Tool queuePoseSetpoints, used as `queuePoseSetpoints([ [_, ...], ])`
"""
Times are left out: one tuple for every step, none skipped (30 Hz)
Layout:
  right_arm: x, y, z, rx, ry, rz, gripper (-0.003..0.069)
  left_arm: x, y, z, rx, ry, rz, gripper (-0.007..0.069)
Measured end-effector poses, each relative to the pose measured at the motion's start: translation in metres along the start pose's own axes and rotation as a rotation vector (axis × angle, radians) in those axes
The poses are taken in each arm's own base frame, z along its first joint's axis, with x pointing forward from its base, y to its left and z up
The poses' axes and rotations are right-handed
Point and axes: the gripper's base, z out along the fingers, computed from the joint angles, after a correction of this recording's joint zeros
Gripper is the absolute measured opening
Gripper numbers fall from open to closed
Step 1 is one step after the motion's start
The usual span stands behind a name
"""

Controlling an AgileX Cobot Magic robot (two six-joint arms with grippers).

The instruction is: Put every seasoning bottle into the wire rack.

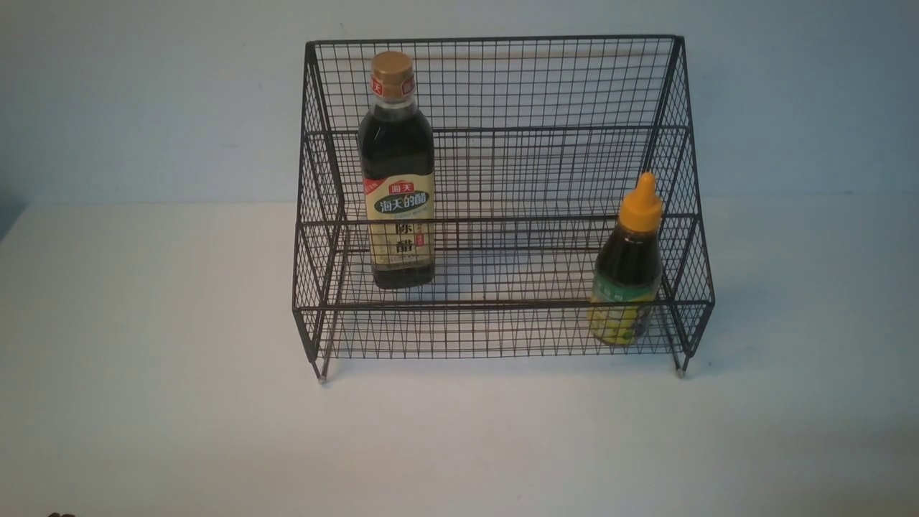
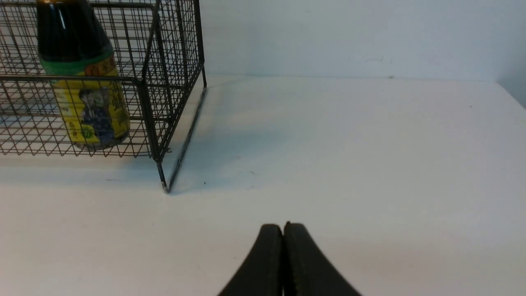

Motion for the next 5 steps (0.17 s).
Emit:
queuePoseSetpoints([
  [0.0,0.0,0.0,0.0,0.0,0.0,-0.0015,0.0,0.0,0.0,0.0,0.0,0.0,-0.0005],
  [0.0,0.0,0.0,0.0,0.0,0.0,-0.0015,0.0,0.0,0.0,0.0,0.0,0.0,-0.0005],
  [0.0,0.0,0.0,0.0,0.0,0.0,-0.0015,0.0,0.0,0.0,0.0,0.0,0.0,-0.0005],
  [0.0,0.0,0.0,0.0,0.0,0.0,-0.0015,0.0,0.0,0.0,0.0,0.0,0.0,-0.0005],
  [0.0,0.0,0.0,0.0,0.0,0.0,-0.0015,0.0,0.0,0.0,0.0,0.0,0.0,-0.0005],
])
